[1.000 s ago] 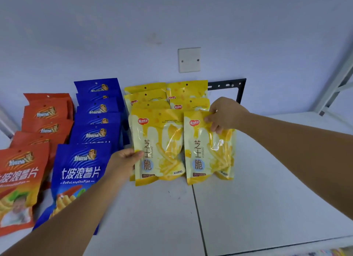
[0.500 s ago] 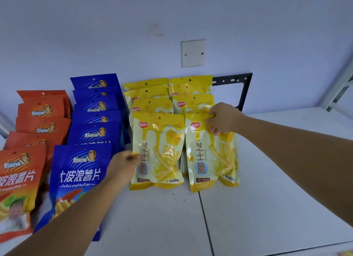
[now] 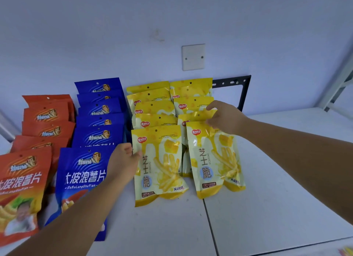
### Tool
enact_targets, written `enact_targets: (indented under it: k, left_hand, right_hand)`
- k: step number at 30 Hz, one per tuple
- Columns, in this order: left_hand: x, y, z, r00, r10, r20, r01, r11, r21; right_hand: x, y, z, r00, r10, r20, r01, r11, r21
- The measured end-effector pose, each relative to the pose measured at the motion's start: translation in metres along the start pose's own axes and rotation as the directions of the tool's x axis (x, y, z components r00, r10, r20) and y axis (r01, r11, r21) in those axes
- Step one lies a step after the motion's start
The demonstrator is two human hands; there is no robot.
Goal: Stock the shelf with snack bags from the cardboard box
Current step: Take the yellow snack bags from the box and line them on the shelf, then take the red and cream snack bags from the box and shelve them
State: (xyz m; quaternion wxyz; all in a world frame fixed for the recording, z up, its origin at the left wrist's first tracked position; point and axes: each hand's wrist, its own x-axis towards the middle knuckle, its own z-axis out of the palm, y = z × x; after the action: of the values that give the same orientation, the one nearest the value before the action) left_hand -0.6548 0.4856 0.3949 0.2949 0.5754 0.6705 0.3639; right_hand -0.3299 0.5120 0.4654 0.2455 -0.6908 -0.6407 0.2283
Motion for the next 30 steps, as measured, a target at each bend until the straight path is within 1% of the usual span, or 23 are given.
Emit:
enact_targets:
  k: [2,4,6,8,11,13,16,19,24,27,30]
  left_hand:
    - [0.003,0.008,-0.004,0.997,0.075,-0.001,-0.075,0.997,0.034]
    - [0.007,0.015,-0.007,0.991,0.136,0.017,-0.137,0.988,0.067]
    - [0.007,0.025,-0.008,0.98,0.195,0.041,-0.197,0.978,0.072]
    - [0.004,0.038,-0.003,0.963,0.255,0.093,-0.259,0.965,0.044]
    - [-0.004,0.064,0.016,0.912,0.361,0.195,-0.367,0.93,-0.004]
    - [-0.009,0.081,0.036,0.863,0.428,0.268,-0.432,0.901,-0.046]
    - [-0.021,0.106,0.068,0.765,0.516,0.385,-0.512,0.85,-0.121]
    - [-0.04,0.125,0.101,0.664,0.562,0.494,-0.547,0.815,-0.191]
    - [-0.093,0.151,0.154,0.479,0.624,0.617,-0.599,0.747,-0.29]
    - [-0.131,0.17,0.182,0.381,0.642,0.665,-0.632,0.706,-0.32]
    - [-0.177,0.188,0.21,0.297,0.645,0.704,-0.637,0.683,-0.357]
  right_hand:
    - [-0.007,-0.001,-0.003,0.999,-0.052,-0.011,0.052,0.998,-0.032]
    - [-0.013,0.0,-0.007,0.997,-0.069,-0.025,0.068,0.996,-0.057]
    - [-0.022,0.002,-0.013,0.997,-0.069,-0.042,0.066,0.995,-0.07]
    - [-0.031,0.006,-0.018,0.996,-0.063,-0.065,0.059,0.997,-0.056]
    - [-0.054,0.017,-0.027,0.994,-0.001,-0.106,-0.001,1.0,-0.018]
    - [-0.074,0.028,-0.034,0.989,0.065,-0.136,-0.067,0.998,-0.008]
    - [-0.116,0.05,-0.046,0.969,0.142,-0.2,-0.149,0.989,-0.02]
    - [-0.167,0.073,-0.059,0.934,0.239,-0.263,-0.254,0.967,-0.021]
    - [-0.261,0.111,-0.082,0.839,0.386,-0.384,-0.421,0.907,-0.009]
    - [-0.318,0.133,-0.093,0.771,0.481,-0.418,-0.524,0.851,0.013]
    - [-0.379,0.154,-0.105,0.711,0.548,-0.441,-0.594,0.804,0.041]
